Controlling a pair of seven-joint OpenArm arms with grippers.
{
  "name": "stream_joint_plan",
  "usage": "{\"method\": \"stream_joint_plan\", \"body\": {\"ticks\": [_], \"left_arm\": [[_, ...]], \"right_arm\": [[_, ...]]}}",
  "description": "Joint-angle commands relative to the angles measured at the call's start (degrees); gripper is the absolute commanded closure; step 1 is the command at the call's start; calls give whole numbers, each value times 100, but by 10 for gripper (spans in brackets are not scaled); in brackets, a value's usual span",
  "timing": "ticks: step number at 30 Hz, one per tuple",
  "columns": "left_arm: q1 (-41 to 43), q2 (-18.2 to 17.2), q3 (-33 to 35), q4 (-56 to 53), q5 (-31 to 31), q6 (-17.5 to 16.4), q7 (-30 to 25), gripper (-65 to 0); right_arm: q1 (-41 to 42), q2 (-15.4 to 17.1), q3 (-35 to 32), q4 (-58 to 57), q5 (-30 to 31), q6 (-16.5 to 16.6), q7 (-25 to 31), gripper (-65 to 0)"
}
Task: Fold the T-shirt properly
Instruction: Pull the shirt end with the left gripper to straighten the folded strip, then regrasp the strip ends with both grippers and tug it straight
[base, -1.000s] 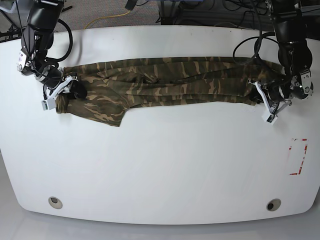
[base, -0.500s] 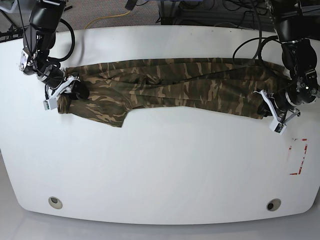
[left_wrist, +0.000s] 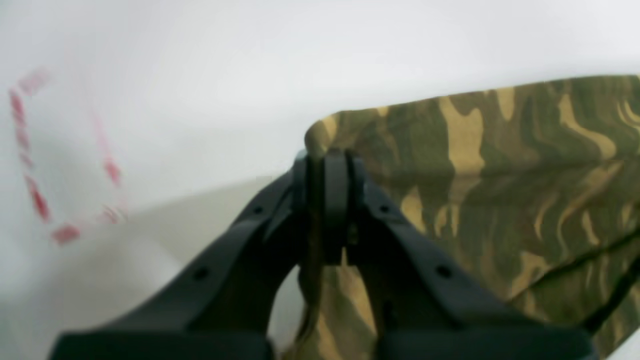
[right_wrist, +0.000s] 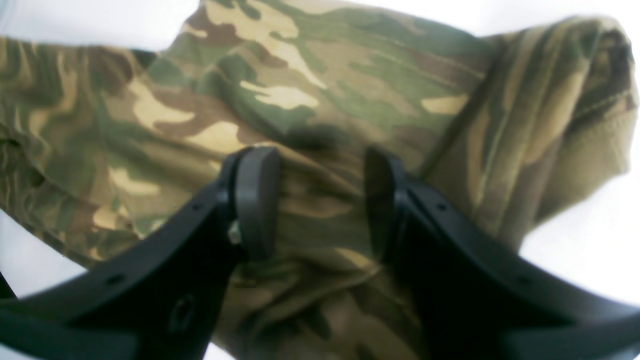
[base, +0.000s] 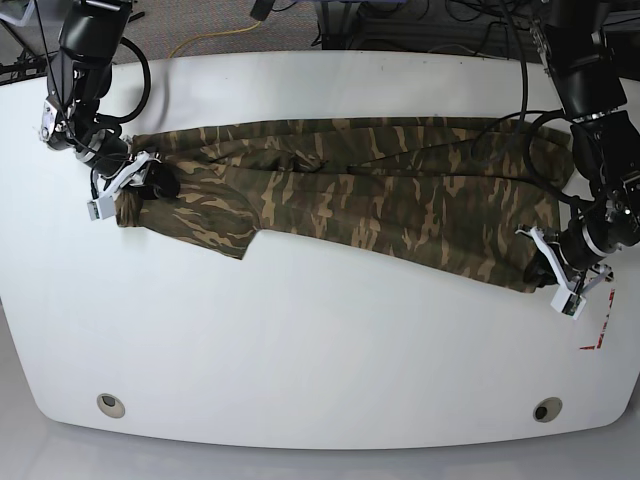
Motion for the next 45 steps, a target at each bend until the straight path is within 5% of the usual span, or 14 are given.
{"method": "stream_joint_plan", "body": {"ticks": [1, 16, 29, 38, 45], "left_arm": [[-286, -125, -37, 123, 241, 14, -110, -3], [-664, -116, -28, 967, 637, 14, -110, -4], [787, -116, -55, 1916, 628, 14, -110, -4], [1683, -125, -749, 2004, 698, 14, -110, -4], [1877, -125, -855, 1899, 1261, 14, -110, -7]], "right_arm": [[26, 93, 18, 51, -70, -47, -116, -263], [26, 93, 18, 51, -70, -47, -116, -262], [34, 93, 18, 51, -70, -47, -116, -262], [34, 93, 18, 51, -70, -47, -116, -262], [34, 93, 18, 51, -70, -47, -116, -262]]}}
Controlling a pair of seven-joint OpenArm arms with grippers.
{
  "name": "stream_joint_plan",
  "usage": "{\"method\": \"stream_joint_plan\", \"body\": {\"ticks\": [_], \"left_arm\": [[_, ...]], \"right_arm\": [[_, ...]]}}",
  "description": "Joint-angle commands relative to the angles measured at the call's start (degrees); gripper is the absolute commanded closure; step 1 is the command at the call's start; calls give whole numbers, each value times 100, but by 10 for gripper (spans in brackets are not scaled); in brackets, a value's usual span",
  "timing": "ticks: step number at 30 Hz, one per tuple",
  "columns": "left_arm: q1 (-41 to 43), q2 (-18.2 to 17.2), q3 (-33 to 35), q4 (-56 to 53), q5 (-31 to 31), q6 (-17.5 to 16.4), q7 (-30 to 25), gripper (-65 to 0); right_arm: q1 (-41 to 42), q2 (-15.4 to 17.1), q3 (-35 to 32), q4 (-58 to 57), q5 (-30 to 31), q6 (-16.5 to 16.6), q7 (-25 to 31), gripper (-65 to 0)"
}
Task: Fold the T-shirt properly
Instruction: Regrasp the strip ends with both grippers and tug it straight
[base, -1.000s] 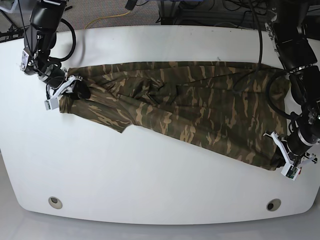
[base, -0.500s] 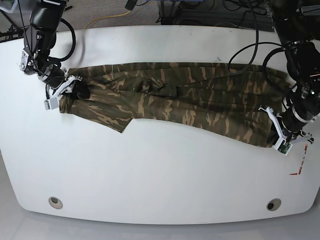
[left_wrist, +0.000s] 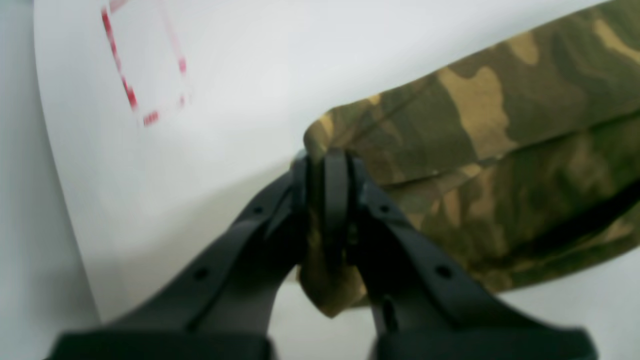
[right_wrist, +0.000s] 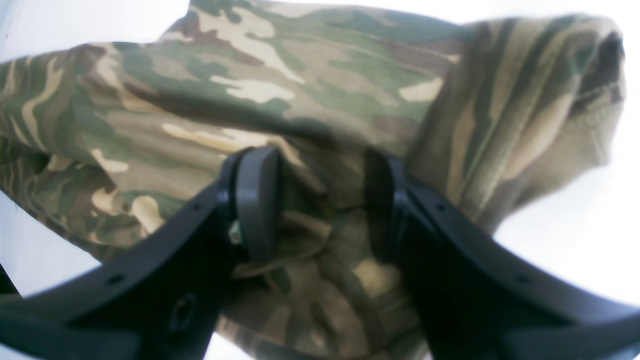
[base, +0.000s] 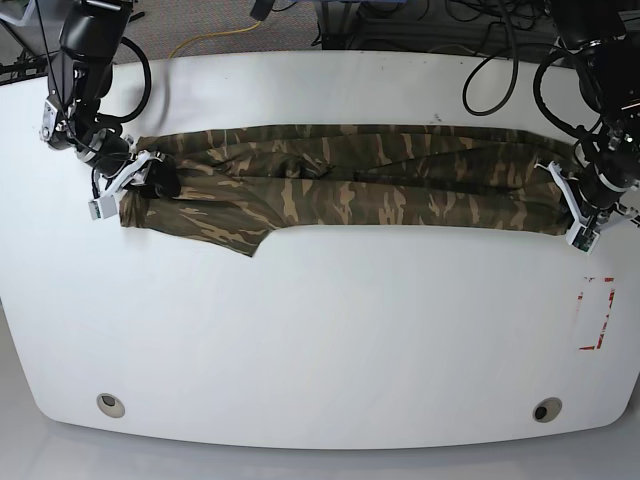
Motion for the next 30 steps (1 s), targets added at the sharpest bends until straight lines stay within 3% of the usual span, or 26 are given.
{"method": "stream_joint_plan", "body": {"ticks": [1, 11, 15, 17, 20, 24, 27, 30], "left_arm": [[-73, -135, -61, -36, 197, 58, -88, -8], [235, -135, -53, -247, 636, 58, -71, -36], [384, -197, -44, -256, 619, 58, -71, -212], [543, -197, -44, -256, 601, 58, -62, -340], [622, -197, -61, -291, 601, 58, -62, -428], [613, -179, -79, -361, 575, 58, -62, -411], [604, -179, -501, -256, 170, 58, -53, -411], [578, -179, -1169, -124, -647, 58, 395, -411]], "right_arm": [[34, 104, 16, 51, -111, -56, -75, -262], [34, 95, 16, 51, -111, -56, -75, -262], [34, 95, 16, 51, -111, -56, -75, -262], [34, 95, 16, 51, -111, -56, -75, -266], [52, 95, 25, 60, -102, -56, -154, -268], [52, 95, 69, 438, -102, -56, -347, -270], [34, -28, 262, 1000, -102, -56, -699, -274], [70, -186, 737, 1493, -102, -56, -1314, -357]]}}
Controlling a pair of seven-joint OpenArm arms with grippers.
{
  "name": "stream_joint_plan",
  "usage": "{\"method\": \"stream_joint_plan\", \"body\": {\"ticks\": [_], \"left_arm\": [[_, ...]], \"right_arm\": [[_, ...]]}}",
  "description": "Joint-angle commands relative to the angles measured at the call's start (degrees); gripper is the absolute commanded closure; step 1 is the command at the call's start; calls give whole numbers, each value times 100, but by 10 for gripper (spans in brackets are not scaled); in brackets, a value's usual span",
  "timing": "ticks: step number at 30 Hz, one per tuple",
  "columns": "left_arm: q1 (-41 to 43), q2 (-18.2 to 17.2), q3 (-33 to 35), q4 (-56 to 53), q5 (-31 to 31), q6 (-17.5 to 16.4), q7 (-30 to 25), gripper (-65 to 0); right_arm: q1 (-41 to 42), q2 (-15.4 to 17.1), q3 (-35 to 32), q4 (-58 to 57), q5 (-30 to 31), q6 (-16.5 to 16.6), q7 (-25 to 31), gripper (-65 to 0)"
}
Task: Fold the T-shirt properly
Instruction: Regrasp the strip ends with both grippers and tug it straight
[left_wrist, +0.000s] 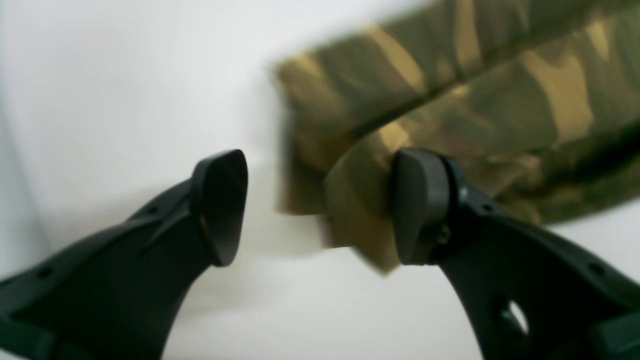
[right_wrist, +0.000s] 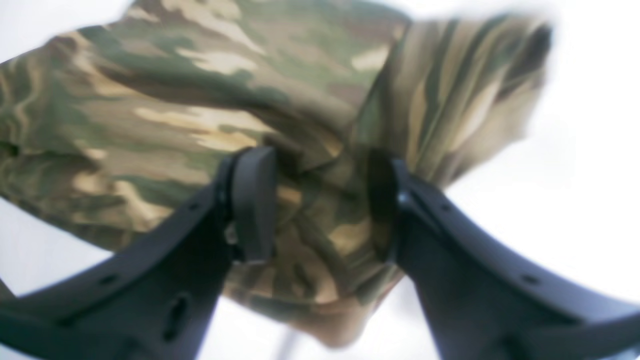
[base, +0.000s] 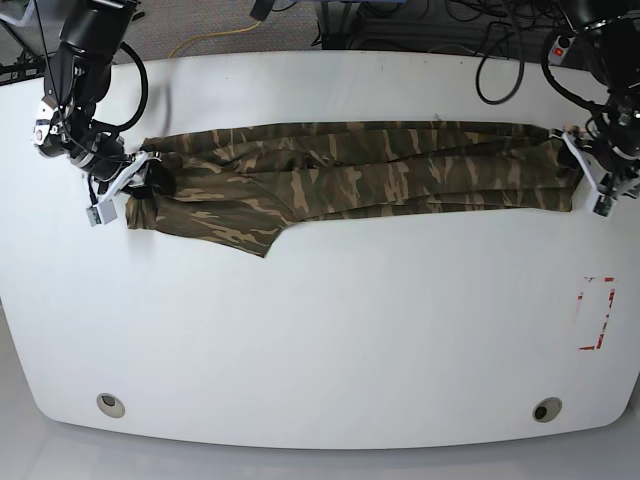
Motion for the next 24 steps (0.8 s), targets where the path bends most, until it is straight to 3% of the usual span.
{"method": "stream_joint_plan", "body": {"ticks": [1, 4, 6, 15, 24], "left_arm": [[-135, -136, -416, 143, -553, 36, 392, -411], [-478, -136, -829, 99, -1071, 36, 805, -410], [-566, -118, -970, 29, -1098, 36, 990, -410], [-680, 23, -1198, -288, -1124, 36, 1095, -408], [-689, 242, -1594, -455, -1133, 36, 1113, -414]], "right_arm": [[98, 14, 366, 453, 112, 34, -262, -398], [195, -82, 568, 857, 112, 34, -596, -498], [230, -82, 568, 1077, 112, 34, -754, -518], [309, -302, 542, 1393, 112, 34, -930, -487], [274, -566, -214, 1385, 85, 34, -930, -482]]}}
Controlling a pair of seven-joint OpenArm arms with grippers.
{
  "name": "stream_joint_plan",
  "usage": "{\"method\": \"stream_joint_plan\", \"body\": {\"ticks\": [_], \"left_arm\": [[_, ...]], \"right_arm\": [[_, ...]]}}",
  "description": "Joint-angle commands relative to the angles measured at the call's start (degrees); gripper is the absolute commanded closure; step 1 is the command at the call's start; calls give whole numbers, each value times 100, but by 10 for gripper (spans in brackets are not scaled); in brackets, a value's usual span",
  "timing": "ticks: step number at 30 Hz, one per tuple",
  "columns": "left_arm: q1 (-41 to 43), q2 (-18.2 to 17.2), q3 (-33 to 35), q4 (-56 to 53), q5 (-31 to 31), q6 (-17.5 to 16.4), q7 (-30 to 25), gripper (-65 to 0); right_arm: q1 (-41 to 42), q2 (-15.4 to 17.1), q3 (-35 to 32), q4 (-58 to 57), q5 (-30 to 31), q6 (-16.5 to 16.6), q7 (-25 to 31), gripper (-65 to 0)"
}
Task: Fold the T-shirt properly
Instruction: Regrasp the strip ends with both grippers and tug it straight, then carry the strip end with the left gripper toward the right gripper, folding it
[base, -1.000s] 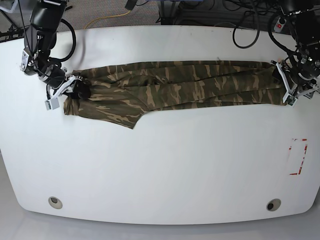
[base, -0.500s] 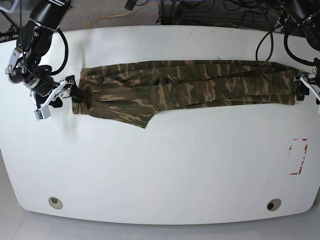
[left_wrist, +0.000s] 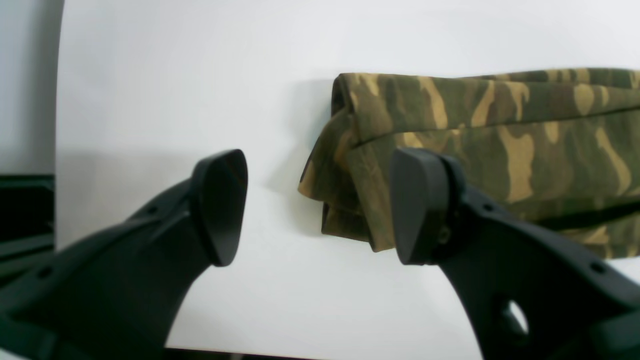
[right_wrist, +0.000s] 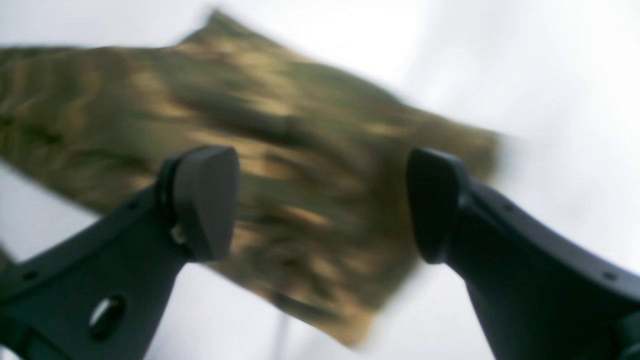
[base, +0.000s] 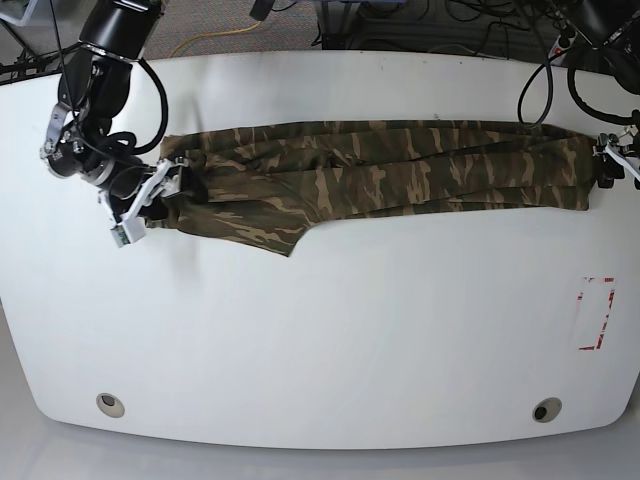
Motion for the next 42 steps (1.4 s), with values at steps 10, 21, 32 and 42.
{"method": "stream_joint_plan", "body": {"ticks": [10, 21, 32, 42], "left_arm": [[-242, 286, -648, -1026, -47, 12, -57, -414], [-409, 312, -807, -1413, -55, 12, -57, -415], [-638, 277, -481, -1431, -20, 12, -57, -417], [-901, -128, 46, -2275, -11, 12, -101, -417]], "right_arm": [[119, -134, -639, -323, -284, 3, 183, -482], [-57, -134, -1088, -507, -793, 3, 711, -482], [-162, -134, -1070, -472, -776, 3, 719, -482], [-162, -134, -1070, -472, -776, 3, 728, -482]]}}
